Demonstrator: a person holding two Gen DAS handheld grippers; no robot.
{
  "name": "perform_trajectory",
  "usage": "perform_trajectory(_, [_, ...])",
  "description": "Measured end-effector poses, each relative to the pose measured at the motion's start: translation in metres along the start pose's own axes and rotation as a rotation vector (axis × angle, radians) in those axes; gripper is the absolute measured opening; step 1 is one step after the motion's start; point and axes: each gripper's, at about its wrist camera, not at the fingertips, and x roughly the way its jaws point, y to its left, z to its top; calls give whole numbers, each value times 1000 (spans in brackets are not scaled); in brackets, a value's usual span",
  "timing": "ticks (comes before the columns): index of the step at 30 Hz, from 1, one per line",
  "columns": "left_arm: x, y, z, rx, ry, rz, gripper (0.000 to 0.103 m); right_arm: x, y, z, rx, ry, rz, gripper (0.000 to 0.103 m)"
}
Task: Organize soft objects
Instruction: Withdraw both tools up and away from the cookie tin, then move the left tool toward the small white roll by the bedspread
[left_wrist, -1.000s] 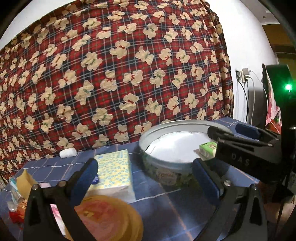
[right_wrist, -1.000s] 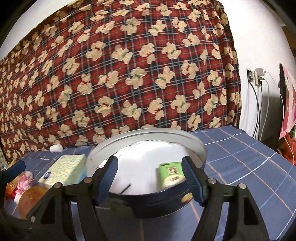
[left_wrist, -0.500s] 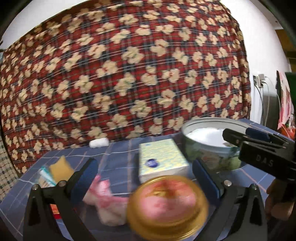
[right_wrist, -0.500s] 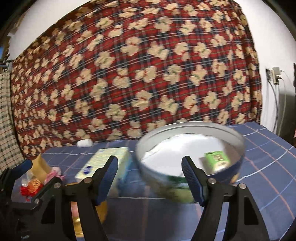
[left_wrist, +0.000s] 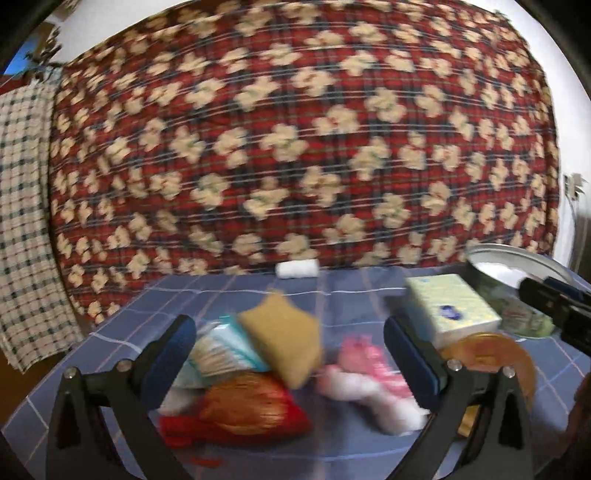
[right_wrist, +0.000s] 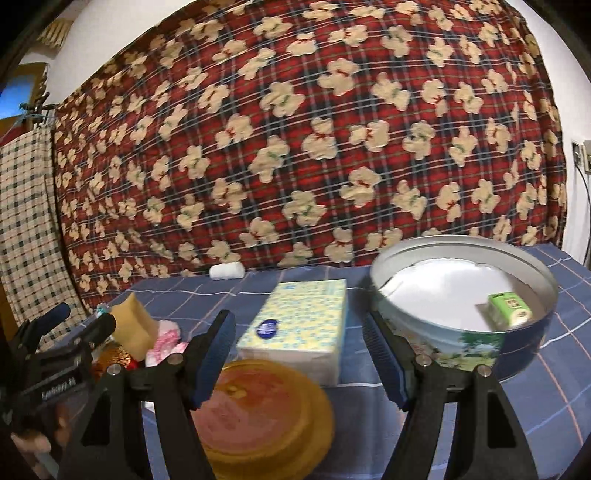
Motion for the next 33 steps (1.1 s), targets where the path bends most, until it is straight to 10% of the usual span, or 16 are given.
perform_trajectory(33, [23,115,-3,-161,91,63,103,37,92,-9,-203,195,231,73])
